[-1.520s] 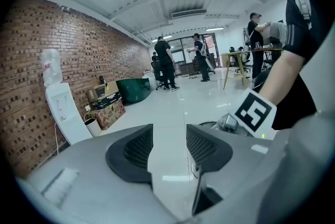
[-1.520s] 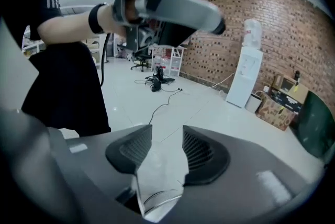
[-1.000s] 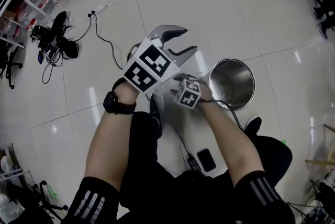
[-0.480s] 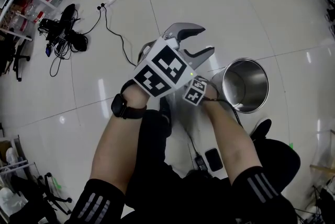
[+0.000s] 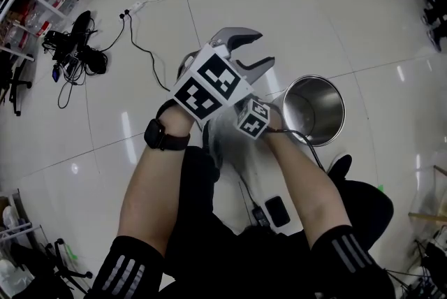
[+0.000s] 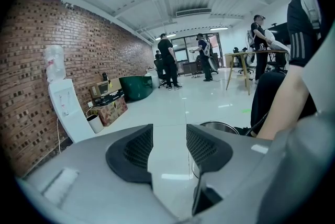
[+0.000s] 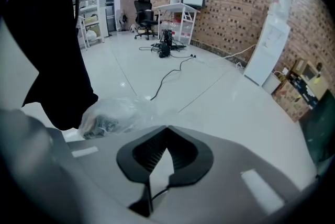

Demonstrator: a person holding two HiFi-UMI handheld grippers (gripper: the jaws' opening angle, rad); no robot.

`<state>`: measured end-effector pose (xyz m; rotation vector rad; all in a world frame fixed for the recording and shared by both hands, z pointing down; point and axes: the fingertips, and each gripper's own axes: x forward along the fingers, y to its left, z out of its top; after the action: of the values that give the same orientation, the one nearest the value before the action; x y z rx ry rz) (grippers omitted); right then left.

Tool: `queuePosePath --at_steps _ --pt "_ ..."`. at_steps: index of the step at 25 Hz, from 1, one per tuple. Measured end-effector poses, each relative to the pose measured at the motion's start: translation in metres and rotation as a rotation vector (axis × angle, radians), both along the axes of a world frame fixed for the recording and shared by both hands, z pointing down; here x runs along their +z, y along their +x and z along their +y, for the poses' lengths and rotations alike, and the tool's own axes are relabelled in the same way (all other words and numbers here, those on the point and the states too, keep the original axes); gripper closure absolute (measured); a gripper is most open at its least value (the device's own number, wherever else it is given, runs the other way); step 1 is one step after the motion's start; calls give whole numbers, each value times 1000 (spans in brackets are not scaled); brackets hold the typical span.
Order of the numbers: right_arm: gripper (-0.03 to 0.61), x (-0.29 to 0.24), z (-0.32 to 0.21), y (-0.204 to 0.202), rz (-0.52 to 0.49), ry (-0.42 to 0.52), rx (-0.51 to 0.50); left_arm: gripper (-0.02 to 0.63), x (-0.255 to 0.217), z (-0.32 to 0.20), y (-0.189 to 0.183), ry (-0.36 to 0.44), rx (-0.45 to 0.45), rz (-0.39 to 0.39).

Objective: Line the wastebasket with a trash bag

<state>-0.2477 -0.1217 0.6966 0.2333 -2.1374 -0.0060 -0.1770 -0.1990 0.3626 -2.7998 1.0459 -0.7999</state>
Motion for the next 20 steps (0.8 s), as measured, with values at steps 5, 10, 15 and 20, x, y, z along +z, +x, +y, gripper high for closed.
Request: queuePosePath --at_steps 5,10,15,20 --pt "571 -61 -25 16 -55 101 31 420 -11 -7 6 38 -18 24" --pt "571 -134 -44 39 -118 201 54 420 -21 -14 5 67 -53 41" --pt "571 -202 -60 75 -157 286 82 420 -25 -21 -6 74 -110 59" --pt "571 -256 -68 123 -182 305 148 420 -27 -21 -2 82 -115 60"
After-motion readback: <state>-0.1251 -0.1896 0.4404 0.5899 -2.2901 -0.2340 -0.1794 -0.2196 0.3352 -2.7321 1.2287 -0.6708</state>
